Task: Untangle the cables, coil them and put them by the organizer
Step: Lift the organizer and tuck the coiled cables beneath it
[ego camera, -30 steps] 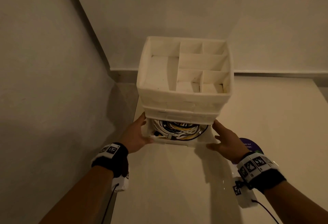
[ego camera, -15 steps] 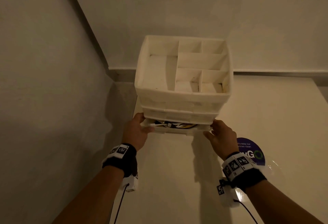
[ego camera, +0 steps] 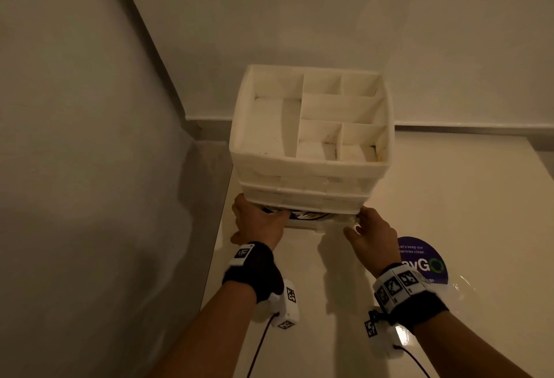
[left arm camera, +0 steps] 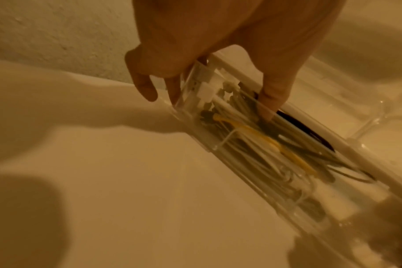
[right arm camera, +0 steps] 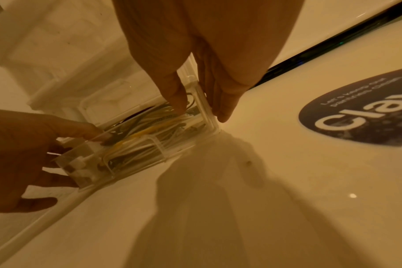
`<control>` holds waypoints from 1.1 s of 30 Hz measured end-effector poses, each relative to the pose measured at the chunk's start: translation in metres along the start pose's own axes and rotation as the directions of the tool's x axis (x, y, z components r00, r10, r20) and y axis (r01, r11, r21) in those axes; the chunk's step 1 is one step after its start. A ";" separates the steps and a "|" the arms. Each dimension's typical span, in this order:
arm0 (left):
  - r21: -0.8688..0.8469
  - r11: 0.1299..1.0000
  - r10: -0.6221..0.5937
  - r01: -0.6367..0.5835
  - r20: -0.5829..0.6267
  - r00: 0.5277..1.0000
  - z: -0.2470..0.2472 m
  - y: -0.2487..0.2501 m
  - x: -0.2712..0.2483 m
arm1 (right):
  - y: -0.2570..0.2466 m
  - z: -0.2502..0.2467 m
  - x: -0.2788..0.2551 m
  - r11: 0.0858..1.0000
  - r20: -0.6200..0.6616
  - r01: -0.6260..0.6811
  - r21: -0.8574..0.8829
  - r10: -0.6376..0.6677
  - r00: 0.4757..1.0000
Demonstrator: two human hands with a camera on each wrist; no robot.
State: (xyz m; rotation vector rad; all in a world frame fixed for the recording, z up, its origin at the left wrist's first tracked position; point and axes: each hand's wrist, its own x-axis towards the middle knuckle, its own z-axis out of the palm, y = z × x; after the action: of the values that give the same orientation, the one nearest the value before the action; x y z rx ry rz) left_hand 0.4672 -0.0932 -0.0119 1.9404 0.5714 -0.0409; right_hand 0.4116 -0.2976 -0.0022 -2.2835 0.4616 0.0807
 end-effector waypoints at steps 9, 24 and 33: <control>-0.089 0.996 0.024 -0.020 0.046 0.999 -0.004 -0.004 0.015 | -0.001 0.005 0.003 1.000 -0.004 -0.004 -0.001 0.004 1.000; 0.200 0.921 0.301 -0.334 0.177 0.937 -0.039 -0.020 0.031 | -0.004 0.001 0.012 0.998 -0.041 -0.014 -0.058 0.011 0.999; 0.319 0.876 0.360 -0.361 0.064 0.931 -0.034 -0.025 0.039 | -0.013 0.011 0.012 0.996 -0.116 -0.092 -0.003 0.091 0.989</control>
State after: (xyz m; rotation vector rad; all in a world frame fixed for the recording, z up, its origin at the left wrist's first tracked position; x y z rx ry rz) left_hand 0.4841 -0.0410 -0.0295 2.3439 0.1962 0.1064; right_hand 0.4286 -0.2855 -0.0030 -2.2829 0.6278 -0.0043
